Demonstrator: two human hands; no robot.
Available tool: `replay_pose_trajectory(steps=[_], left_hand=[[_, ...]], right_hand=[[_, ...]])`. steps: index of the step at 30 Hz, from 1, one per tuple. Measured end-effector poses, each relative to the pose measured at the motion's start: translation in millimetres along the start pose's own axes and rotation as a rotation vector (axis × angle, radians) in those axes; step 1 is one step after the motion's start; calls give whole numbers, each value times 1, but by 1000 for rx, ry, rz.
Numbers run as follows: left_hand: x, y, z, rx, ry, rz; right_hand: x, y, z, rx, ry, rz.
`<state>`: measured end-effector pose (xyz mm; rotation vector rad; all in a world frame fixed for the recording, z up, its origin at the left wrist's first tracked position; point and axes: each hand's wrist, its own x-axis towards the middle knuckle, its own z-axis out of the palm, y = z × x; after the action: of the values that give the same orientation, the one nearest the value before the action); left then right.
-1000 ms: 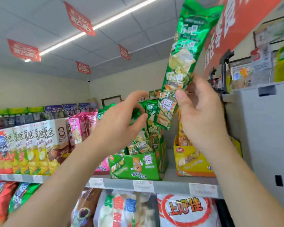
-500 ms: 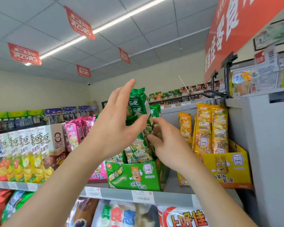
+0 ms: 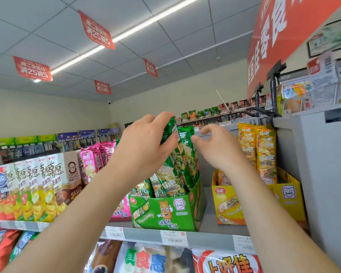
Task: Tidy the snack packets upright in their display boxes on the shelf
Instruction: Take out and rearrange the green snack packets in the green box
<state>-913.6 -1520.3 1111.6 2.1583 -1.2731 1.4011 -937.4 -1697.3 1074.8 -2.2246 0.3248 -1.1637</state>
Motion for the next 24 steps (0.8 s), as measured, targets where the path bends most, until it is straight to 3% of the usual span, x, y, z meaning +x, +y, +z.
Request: replay_pose_trajectory(steps=[3,6,12,19,24], left_hand=[[4,-2,-1,-1,-32,14],[8,-5,-1,-7,-60,32],[11,-13,-6,-7,-73,78],[16,-17,-5,-26,-99,92],[15,-19,-4,40,-169,108]], right_hand=[[3,4,22,-109,-132,70],[4,7,34,-104,-87,44],[8,8,33,128,-29,-22],[13,-2,47,383,166,-139],[4,-19,36,651,470,-221]])
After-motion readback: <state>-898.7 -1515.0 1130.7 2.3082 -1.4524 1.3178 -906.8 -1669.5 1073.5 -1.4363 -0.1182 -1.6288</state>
